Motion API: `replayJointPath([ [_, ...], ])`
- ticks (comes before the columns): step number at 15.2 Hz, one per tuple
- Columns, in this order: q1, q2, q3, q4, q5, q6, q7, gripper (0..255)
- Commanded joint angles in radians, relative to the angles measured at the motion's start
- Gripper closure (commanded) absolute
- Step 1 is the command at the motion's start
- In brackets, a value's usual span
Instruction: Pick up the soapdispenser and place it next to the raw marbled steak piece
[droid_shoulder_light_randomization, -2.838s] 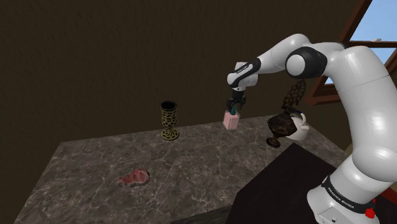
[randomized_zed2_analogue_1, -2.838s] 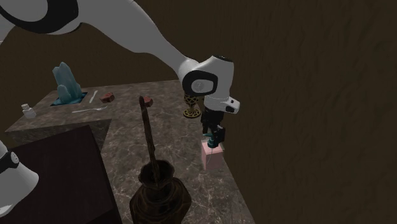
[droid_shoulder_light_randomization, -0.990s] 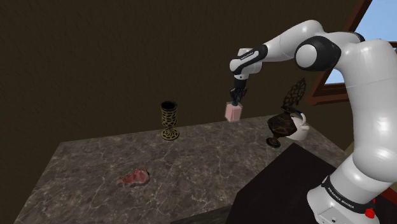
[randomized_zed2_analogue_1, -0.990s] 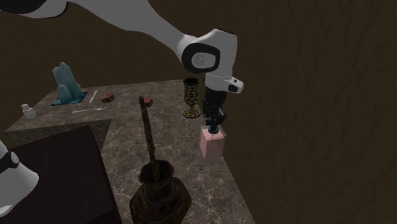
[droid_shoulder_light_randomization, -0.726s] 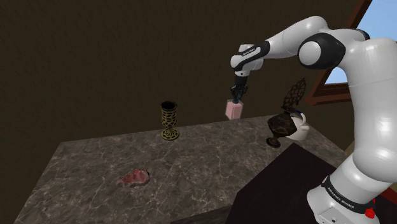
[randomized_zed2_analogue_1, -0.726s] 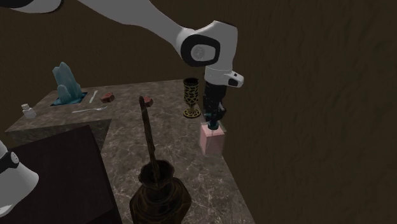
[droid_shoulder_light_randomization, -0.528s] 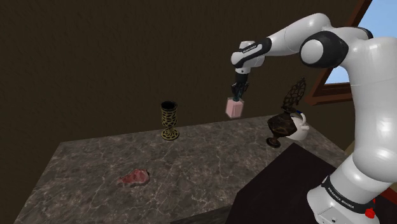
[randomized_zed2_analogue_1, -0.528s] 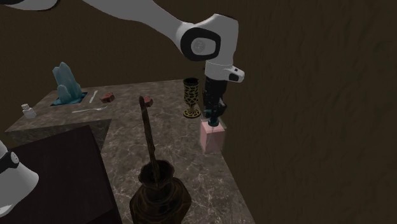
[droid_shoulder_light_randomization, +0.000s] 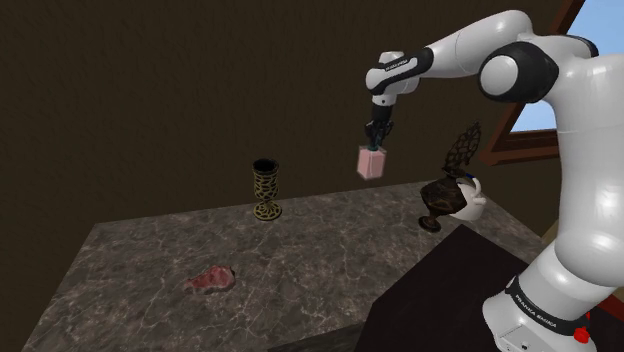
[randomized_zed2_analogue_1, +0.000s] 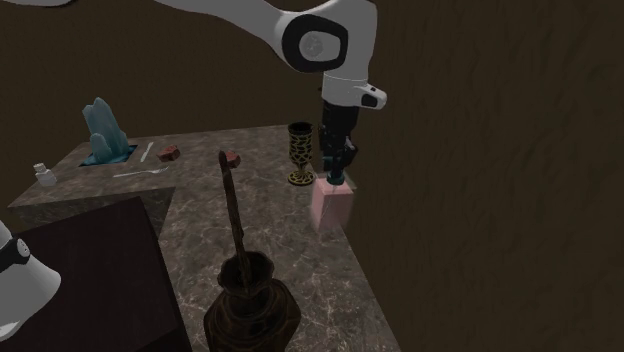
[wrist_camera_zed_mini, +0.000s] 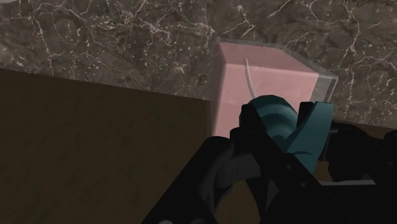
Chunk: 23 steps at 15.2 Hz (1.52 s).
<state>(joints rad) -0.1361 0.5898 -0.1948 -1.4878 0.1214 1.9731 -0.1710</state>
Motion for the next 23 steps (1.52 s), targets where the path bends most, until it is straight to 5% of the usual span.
replayJointPath([
  [1, -0.001, -0.01, -0.002, 0.015, -0.002, -0.024, 0.0, 255],
  [19, -0.004, -0.067, -0.01, 0.161, -0.016, -0.227, 0.011, 255],
  [23, 0.064, -0.142, 0.007, 0.047, -0.029, -0.185, 0.087, 255],
])
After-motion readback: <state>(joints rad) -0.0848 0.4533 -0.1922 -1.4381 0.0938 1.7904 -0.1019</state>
